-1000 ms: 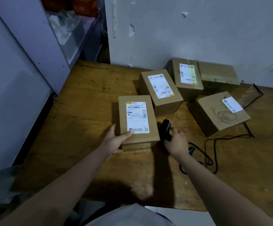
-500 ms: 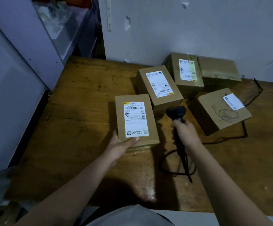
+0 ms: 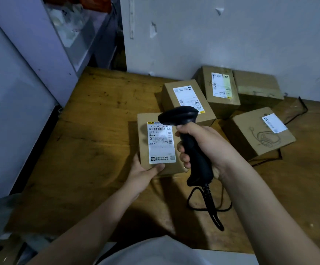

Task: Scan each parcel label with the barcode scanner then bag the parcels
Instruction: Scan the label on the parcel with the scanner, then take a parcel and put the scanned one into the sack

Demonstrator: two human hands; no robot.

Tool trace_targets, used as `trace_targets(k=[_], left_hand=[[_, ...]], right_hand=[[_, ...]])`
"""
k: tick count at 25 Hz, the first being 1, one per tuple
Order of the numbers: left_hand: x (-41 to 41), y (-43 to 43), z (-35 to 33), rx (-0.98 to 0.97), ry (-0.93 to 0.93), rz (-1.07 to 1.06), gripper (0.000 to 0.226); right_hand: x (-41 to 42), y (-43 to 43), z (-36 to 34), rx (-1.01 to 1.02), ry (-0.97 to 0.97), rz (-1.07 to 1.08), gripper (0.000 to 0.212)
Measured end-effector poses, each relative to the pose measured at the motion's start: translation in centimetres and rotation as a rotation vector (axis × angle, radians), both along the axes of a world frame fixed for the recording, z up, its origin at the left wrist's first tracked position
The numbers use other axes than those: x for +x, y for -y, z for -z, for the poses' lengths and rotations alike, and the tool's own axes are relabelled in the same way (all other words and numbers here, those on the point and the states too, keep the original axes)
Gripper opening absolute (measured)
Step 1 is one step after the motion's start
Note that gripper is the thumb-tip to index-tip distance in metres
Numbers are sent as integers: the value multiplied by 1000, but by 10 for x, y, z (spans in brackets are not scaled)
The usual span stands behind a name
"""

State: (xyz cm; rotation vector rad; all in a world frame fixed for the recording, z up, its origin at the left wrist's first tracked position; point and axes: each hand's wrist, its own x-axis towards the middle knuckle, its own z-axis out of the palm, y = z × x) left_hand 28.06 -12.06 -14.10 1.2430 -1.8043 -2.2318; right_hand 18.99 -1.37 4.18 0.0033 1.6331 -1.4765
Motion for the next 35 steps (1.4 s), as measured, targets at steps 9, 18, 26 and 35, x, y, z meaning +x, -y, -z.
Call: trace_targets(k=[9, 18, 26, 35], left_hand=[[2, 4, 6, -41, 77, 70, 138], [0, 2, 14, -70, 68, 43, 123], [1, 4, 7, -15, 0, 26, 88], [24, -13, 7, -36, -3, -75, 78]], right_hand=[[4, -2, -7, 73, -26, -27, 21], [9, -4, -17, 66, -46, -18, 18], [-22, -41, 99, 691, -554, -101, 17], [-12, -76, 156, 977, -997, -132, 43]])
